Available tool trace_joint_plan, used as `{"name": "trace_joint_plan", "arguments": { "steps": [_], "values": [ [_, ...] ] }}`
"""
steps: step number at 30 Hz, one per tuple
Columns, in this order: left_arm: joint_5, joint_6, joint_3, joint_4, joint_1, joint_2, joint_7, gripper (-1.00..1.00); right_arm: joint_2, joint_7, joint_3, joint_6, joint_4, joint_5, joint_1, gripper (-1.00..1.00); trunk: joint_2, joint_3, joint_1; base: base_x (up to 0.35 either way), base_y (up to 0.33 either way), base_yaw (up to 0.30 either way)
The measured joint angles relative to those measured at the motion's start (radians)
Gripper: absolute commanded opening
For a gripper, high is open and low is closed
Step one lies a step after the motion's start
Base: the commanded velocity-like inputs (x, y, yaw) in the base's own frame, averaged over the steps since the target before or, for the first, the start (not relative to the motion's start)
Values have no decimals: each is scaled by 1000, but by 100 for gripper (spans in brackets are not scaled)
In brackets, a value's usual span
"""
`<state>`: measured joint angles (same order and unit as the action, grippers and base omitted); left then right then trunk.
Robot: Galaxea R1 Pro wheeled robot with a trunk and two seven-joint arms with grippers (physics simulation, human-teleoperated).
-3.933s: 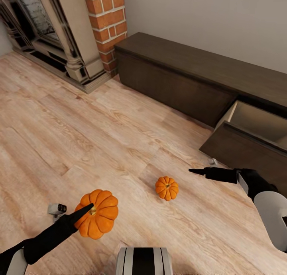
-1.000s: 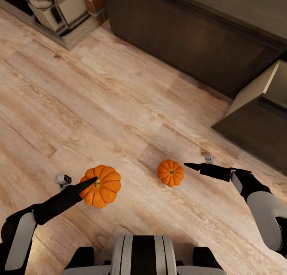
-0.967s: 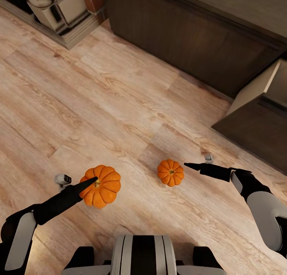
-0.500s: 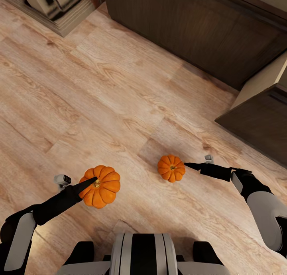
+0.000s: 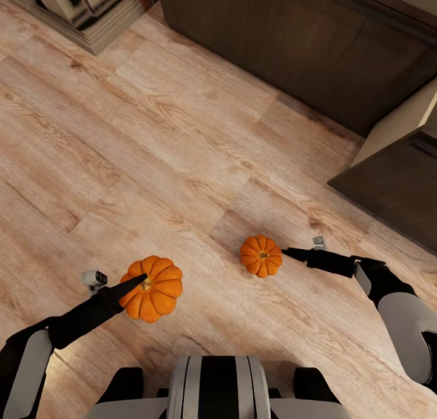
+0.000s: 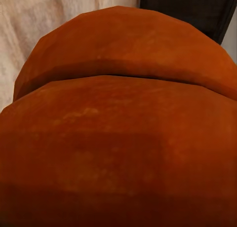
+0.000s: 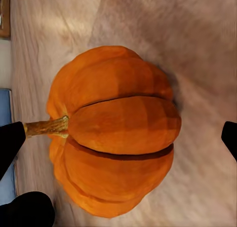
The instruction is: Place each of the two pumpkins and all three candles from the living room inside a cabinet in the living room (use any cabinet), then make sure every cabinet is closed, and position the cauldron so it is next to a table in the living room.
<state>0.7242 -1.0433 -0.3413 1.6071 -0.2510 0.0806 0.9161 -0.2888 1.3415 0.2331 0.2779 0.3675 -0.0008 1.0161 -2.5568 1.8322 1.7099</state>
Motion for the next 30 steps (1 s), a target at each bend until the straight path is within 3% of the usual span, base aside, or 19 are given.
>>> {"name": "trace_joint_plan", "arguments": {
  "steps": [13, 30],
  "values": [
    [-1, 1, 1, -1, 1, 8, 28, -100, -15, 18, 0, -49, -1, -2, -6, 100, -1, 0, 1, 0, 0, 0],
    [-2, 0, 1, -1, 1, 7, 50, -100, -21, 9, 1, -46, -1, -2, -6, 100, -3, 0, 6, 0, 0, 0]
  ]
}}
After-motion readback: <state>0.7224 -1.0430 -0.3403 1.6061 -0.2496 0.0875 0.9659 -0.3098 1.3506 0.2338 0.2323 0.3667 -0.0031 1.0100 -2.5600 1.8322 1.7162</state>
